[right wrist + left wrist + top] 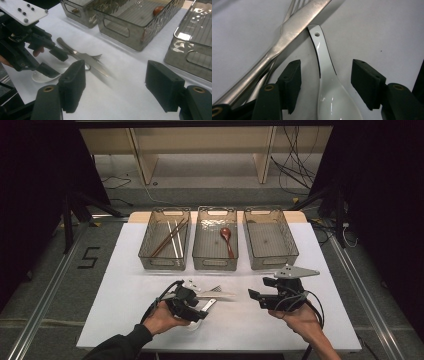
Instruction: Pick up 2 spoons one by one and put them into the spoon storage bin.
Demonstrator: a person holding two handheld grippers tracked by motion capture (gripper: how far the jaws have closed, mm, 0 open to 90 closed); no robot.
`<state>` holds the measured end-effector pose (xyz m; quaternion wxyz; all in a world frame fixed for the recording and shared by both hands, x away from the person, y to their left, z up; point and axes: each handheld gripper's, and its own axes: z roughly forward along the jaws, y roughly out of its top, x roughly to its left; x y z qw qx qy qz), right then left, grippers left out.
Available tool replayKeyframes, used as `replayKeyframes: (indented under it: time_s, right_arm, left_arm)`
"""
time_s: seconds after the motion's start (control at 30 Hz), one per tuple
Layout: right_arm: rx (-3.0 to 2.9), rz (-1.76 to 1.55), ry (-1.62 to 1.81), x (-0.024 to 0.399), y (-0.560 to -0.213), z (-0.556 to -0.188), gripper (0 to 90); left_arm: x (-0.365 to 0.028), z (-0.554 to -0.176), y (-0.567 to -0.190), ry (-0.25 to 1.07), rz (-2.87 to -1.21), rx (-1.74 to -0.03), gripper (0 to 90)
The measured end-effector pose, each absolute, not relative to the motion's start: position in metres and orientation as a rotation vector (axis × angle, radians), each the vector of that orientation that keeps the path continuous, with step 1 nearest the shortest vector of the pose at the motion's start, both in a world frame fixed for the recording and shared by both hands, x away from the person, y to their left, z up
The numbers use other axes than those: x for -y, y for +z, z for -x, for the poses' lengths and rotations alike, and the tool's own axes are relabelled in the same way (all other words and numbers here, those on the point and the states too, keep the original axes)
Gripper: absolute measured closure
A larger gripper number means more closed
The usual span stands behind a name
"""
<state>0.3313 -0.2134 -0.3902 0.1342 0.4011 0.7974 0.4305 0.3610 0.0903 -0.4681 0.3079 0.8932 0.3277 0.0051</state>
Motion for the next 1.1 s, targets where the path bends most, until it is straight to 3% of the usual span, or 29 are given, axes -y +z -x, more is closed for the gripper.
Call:
replayKeyframes:
  time_s: [0.57, 1.0, 1.1]
  right_arm:
    - [-2.329, -1.150, 1.258, 0.211, -0.391, -0.327, 33.3]
    - [-2.326, -1.150, 1.256, 0.211, -0.391, -0.327, 33.7]
    - [-2.326, -1.148, 1.258, 0.211, -0.391, -0.327, 33.8]
  left_arm:
    - [-0.075, -0.358, -0.473, 0.058, -2.459, -0.815, 65.3]
    - [-0.067, -0.356, -0.469, -0.064, -2.460, -0.802, 83.3]
    - [-0.066, -0.357, -0.468, -0.068, -2.473, -0.801, 83.3]
